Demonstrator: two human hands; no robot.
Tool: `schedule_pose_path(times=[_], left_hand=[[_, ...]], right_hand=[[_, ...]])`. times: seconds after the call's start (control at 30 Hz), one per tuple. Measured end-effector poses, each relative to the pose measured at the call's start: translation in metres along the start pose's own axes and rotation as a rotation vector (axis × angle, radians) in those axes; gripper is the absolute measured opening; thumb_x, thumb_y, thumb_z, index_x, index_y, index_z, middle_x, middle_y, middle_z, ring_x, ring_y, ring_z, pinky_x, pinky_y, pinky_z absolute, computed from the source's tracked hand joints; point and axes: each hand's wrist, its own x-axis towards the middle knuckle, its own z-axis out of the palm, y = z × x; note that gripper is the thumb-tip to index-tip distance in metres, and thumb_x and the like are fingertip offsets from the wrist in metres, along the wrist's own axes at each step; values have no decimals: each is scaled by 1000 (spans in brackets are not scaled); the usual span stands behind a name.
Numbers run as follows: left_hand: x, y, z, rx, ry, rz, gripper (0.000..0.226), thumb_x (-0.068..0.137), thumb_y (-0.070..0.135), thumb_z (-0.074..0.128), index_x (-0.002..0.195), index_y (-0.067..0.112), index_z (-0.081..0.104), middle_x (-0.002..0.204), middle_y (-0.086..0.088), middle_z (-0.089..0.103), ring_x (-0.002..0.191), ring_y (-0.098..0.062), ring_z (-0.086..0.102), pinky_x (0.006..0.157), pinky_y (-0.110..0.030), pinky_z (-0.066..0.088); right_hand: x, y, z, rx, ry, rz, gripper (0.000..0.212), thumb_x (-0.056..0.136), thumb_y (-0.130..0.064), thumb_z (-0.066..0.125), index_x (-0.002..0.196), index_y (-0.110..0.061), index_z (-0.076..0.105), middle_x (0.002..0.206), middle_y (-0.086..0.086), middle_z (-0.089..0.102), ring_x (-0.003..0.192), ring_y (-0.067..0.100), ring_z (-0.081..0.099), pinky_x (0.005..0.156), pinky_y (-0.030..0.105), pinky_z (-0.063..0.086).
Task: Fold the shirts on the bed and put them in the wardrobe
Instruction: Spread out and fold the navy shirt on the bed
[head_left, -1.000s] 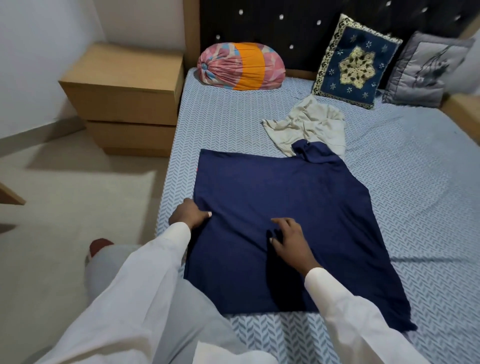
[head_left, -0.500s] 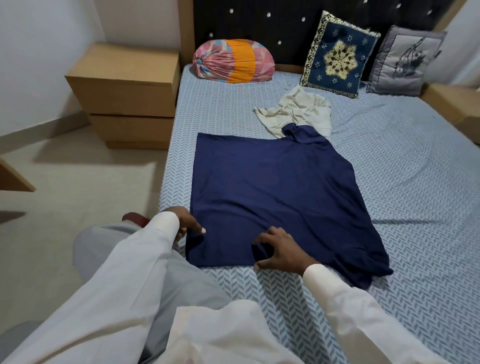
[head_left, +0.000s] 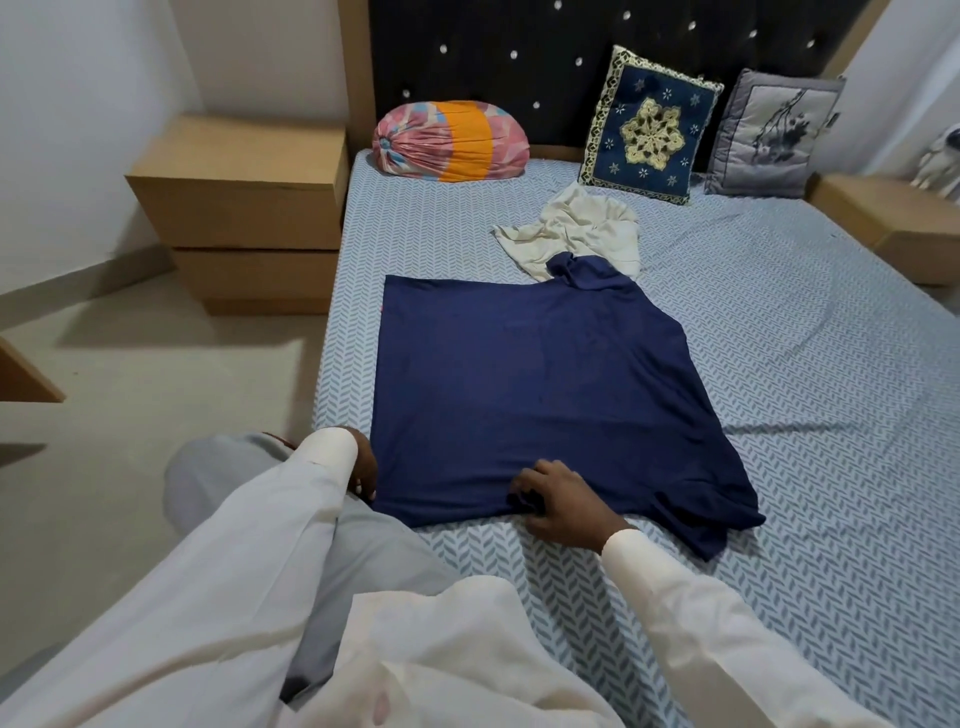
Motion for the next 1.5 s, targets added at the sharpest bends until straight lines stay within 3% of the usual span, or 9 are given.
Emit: schedule_pose_path(times=[0.27, 0.53, 0.67, 0.8, 0.93, 1.13, 1.23, 1.3, 1.5], left_hand=[[-7, 51, -1, 208, 369, 202, 63, 64, 49, 83, 116, 18, 66, 121, -4, 68, 105, -23, 67, 86, -30, 53], [-6, 99, 34, 431, 209, 342, 67, 62, 64, 80, 112, 21, 73, 115, 1, 71, 99, -23, 68, 87, -34, 55], [2, 104, 33, 370, 371, 323, 70, 75, 75, 58, 120, 22, 64, 126, -2, 64, 112, -26, 63, 89, -35, 49], [9, 112, 22, 336, 567, 377, 56, 86, 61, 53, 123, 20, 56, 126, -7, 60, 113, -28, 60, 92, -38, 49], [19, 138, -2, 236, 615, 443, 50, 90, 49, 55, 128, 17, 46, 132, -9, 48, 122, -31, 50, 93, -43, 47], [53, 194, -38, 209, 491, 509, 81, 86, 52, 65, 150, 25, 23, 155, -7, 18, 141, -33, 25, 103, -54, 44], [66, 221, -47, 244, 436, 514, 101, 81, 57, 67, 156, 31, 6, 159, -5, 13, 143, -33, 21, 104, -54, 43], [70, 230, -46, 302, 447, 477, 109, 76, 64, 69, 156, 33, 3, 155, -4, 19, 140, -34, 23, 100, -52, 45], [75, 241, -61, 364, 447, 405, 136, 56, 73, 78, 157, 28, -1, 152, -5, 19, 136, -35, 27, 96, -49, 49]], right_hand=[[-61, 74, -11, -210, 200, 367, 27, 71, -18, 66, 94, -26, 55, 95, -5, 47, 93, 26, 50, 69, 35, 31], [-79, 99, -36, 80, 246, 586, 7, 78, -18, 56, 73, -22, 60, 79, -3, 68, 78, 25, 64, 64, 31, 46], [-82, 142, -57, 186, 631, 798, 4, 83, -20, 60, 84, -21, 63, 95, 11, 67, 91, 34, 64, 79, 41, 52], [-86, 193, -67, 306, 636, 1144, 34, 90, -26, 60, 121, -12, 60, 130, 23, 53, 122, 44, 50, 102, 51, 41], [-72, 215, -72, 480, 477, 1109, 39, 83, -41, 69, 108, -11, 61, 115, 20, 64, 109, 39, 61, 93, 43, 48], [-55, 224, -91, 784, 449, 981, 25, 66, -17, 66, 85, 0, 64, 71, 12, 65, 69, 27, 62, 65, 36, 48], [-55, 234, -104, 1186, 319, 904, 50, 68, -11, 78, 114, 4, 65, 99, 20, 74, 89, 34, 70, 82, 43, 55], [-61, 232, -113, 1379, 261, 841, 38, 82, -9, 73, 119, -3, 68, 112, 17, 73, 103, 33, 69, 90, 42, 56], [-89, 267, -103, 1482, 358, 994, 47, 71, -10, 77, 117, -6, 67, 111, 17, 71, 95, 30, 66, 78, 36, 56]])
